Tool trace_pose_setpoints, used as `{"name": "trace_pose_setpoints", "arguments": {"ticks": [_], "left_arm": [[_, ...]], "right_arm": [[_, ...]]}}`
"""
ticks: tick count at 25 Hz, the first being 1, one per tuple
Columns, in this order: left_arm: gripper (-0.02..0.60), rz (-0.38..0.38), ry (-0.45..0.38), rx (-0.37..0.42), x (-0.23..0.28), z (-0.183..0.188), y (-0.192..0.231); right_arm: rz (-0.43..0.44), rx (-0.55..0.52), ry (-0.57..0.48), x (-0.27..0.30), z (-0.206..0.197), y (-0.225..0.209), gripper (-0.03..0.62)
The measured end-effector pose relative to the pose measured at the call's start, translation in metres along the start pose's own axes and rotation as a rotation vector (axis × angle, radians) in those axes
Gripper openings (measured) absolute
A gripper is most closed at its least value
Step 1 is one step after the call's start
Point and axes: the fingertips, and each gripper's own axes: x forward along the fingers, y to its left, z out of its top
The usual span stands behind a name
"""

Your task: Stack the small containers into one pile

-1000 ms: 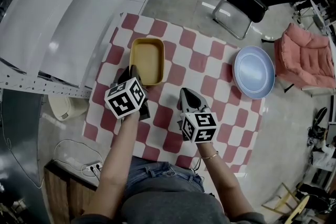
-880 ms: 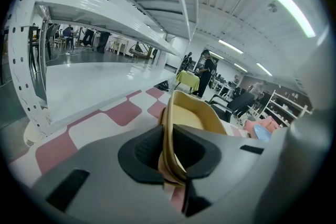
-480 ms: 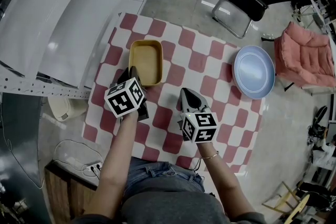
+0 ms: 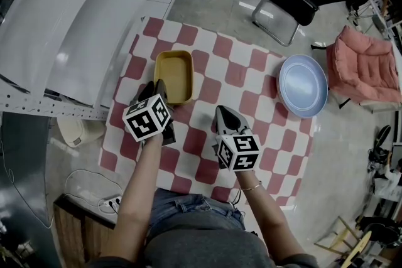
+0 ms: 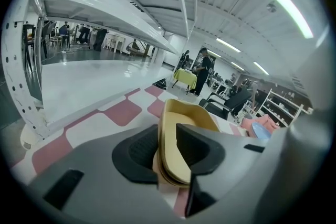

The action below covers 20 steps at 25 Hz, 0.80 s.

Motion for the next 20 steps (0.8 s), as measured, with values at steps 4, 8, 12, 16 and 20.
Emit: {"name": "trace_pose_setpoints", "arguments": {"ticks": [4, 8, 12, 16, 20], "left_arm": [[0.118, -0.01, -0.011, 0.014, -0.006, 0.004, 0.0], [0.118, -0.025, -0.021, 0.021, -0.014, 0.005, -0.002], [0.11, -0.043, -0.028, 0.035, -0.024, 0.004, -0.006], [0.097, -0.05, -0.033, 0.045, -0.034, 0.001, -0.005], [0.089, -0.053, -0.032, 0.082, -0.044, -0.003, -0.005]], "right_arm": [[-0.001, -0.004, -0.008, -0.002, 0.002, 0.004, 0.009], [0.002, -0.01, -0.019, -0.007, 0.005, 0.009, 0.011], [0.005, -0.014, -0.029, -0.012, 0.006, 0.013, 0.009], [0.009, -0.018, -0.04, -0.018, 0.006, 0.018, 0.009], [0.007, -0.022, -0.05, -0.026, 0.007, 0.02, 0.009]]}}
